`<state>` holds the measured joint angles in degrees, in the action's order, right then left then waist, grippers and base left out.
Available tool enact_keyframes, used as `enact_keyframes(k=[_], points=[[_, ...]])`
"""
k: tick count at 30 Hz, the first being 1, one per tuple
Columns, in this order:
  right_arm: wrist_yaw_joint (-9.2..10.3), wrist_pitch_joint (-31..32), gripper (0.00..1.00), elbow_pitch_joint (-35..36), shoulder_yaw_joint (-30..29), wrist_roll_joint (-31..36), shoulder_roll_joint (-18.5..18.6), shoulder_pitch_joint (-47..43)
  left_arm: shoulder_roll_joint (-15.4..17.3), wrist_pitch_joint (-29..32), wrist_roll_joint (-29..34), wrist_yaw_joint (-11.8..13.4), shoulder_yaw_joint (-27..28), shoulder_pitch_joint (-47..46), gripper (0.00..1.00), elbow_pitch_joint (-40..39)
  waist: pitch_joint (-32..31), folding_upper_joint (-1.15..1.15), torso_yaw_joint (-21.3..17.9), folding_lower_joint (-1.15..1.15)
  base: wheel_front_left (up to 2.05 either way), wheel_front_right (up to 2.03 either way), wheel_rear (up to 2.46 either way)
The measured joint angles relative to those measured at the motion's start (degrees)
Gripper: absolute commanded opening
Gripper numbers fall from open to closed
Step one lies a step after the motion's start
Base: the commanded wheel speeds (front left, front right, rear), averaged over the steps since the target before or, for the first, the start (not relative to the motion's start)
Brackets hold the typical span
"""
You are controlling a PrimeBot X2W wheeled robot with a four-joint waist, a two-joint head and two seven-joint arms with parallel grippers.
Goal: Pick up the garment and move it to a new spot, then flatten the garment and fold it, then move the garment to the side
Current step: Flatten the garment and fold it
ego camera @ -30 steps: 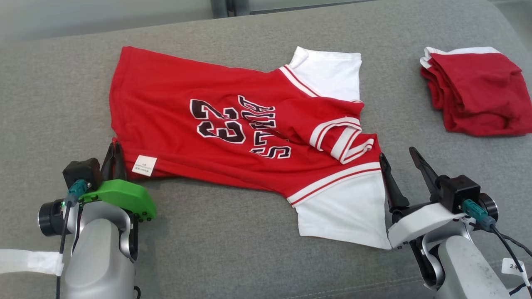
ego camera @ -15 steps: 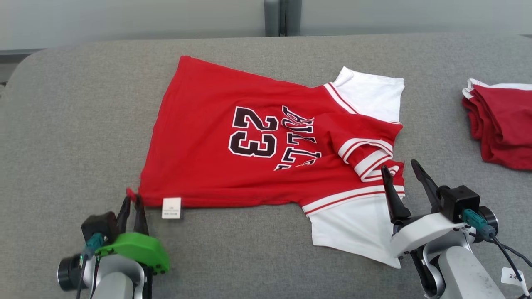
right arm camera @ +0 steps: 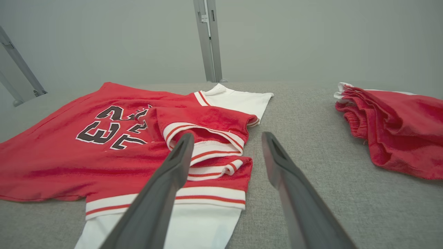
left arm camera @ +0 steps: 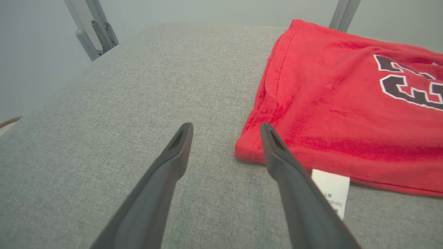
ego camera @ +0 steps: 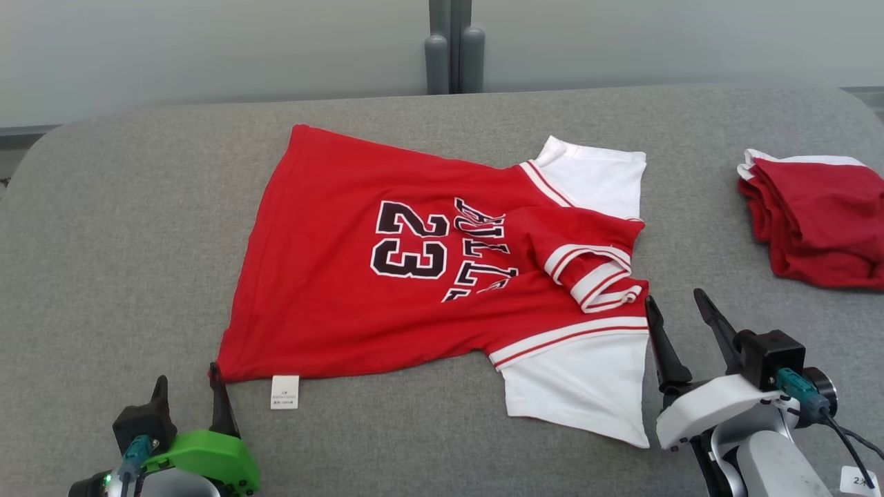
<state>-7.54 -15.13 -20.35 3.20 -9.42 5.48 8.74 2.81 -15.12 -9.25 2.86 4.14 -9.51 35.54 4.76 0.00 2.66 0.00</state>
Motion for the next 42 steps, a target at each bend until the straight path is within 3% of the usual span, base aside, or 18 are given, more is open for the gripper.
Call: enact_keyframes(k=[18, 42], points=[[0.01, 0.0, 1.0, -0.01, -0.74, 1.02, -1.68, -3.84, -0.01, 0.0, 3.5, -0.81, -0.25, 6.02, 1.0, -8.89, -3.8, 0.0, -4.23, 0.0, 0.0, 0.0, 0.0], [0.0, 0.0, 1.0, 0.21, 0.38, 2.22, -2.32, -5.2, -0.02, 0.0, 5.24, -2.19, -2.54, 8.69, 1.0, -9.66, -5.49, 0.0, -4.62, 0.0, 0.0, 0.0, 0.0]])
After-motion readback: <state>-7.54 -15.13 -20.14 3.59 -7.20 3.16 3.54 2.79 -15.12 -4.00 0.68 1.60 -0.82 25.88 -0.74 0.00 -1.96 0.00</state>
